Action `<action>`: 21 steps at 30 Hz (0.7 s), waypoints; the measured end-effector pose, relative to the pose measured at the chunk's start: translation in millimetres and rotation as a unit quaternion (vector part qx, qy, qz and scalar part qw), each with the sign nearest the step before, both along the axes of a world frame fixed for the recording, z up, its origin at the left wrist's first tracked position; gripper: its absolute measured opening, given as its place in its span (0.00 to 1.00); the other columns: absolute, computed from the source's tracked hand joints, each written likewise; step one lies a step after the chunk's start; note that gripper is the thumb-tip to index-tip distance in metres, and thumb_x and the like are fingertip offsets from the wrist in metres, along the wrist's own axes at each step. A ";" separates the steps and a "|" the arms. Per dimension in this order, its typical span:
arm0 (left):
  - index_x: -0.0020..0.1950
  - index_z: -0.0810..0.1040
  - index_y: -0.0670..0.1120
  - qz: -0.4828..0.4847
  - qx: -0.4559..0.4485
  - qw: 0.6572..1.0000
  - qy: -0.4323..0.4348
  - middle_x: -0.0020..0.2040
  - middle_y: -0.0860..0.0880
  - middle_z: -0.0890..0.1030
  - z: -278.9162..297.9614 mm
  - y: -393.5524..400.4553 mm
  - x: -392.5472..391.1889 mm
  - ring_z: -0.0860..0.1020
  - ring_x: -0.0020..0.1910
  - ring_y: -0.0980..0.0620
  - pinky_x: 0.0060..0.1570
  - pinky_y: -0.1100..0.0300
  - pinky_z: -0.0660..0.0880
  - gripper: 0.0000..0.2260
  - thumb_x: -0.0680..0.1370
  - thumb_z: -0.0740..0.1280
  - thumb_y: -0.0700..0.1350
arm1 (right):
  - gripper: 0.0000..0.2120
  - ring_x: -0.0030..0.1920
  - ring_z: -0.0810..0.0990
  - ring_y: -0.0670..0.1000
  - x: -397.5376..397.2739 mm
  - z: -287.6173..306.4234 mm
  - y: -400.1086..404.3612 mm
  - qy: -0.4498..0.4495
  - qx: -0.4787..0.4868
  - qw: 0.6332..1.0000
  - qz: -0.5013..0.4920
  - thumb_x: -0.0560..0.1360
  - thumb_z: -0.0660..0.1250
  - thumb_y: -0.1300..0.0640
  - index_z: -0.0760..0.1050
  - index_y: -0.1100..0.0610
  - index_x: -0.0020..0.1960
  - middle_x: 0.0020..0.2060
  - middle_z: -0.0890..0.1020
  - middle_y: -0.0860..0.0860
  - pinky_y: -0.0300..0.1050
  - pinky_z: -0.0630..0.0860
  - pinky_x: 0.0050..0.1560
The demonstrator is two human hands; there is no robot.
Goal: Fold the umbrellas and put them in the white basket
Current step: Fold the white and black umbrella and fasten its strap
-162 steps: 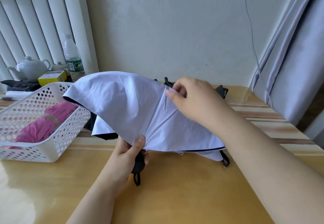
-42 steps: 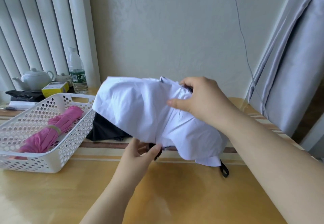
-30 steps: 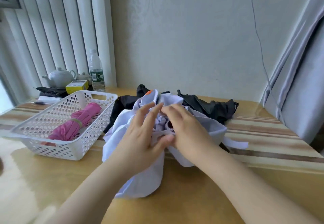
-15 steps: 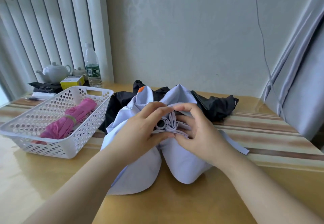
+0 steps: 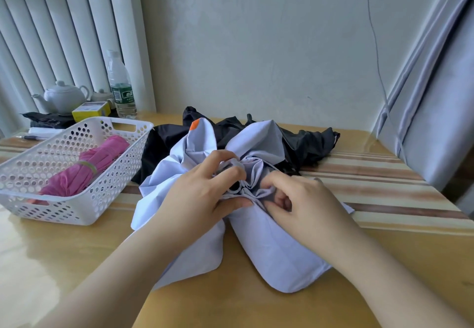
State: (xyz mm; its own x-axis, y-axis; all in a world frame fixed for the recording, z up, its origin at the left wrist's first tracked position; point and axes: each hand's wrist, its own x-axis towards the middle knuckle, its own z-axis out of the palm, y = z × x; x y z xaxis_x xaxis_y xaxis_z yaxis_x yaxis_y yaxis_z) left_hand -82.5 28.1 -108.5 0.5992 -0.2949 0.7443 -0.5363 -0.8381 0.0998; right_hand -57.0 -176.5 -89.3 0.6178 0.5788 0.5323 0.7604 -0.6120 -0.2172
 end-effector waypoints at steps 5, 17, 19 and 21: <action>0.51 0.70 0.51 0.001 0.006 1.000 0.002 0.60 0.51 0.69 -3.2 -2.5 -4.6 0.79 0.38 0.48 0.28 0.58 0.73 0.16 0.80 0.54 0.62 | 0.04 0.44 0.68 0.47 -2.9 -2.2 4.3 -0.060 0.021 0.998 -0.003 0.71 0.71 0.54 0.80 0.53 0.46 0.42 0.70 0.46 0.41 0.70 0.41; 0.53 0.75 0.49 -0.011 0.013 0.999 -0.045 0.65 0.47 0.68 -14.5 -9.0 -17.1 0.75 0.33 0.48 0.29 0.61 0.72 0.11 0.79 0.61 0.55 | 0.16 0.46 0.76 0.51 -3.1 10.0 13.4 -0.007 0.053 0.998 -0.037 0.71 0.61 0.43 0.77 0.54 0.47 0.43 0.78 0.47 0.47 0.71 0.49; 0.56 0.73 0.50 -0.003 -0.007 0.999 -0.052 0.63 0.45 0.66 -17.1 -10.6 -19.0 0.76 0.37 0.48 0.30 0.58 0.75 0.12 0.77 0.64 0.54 | 0.13 0.45 0.76 0.49 -2.4 14.5 12.2 0.043 0.073 0.996 -0.026 0.73 0.64 0.44 0.78 0.54 0.45 0.41 0.78 0.45 0.45 0.72 0.49; 0.59 0.69 0.49 0.004 -0.036 0.998 -0.049 0.59 0.47 0.66 -18.0 -12.5 -21.5 0.74 0.42 0.52 0.32 0.62 0.74 0.18 0.74 0.65 0.55 | 0.08 0.45 0.74 0.44 -1.4 18.0 10.9 0.069 0.071 0.995 -0.023 0.75 0.68 0.49 0.79 0.54 0.46 0.40 0.78 0.43 0.40 0.71 0.48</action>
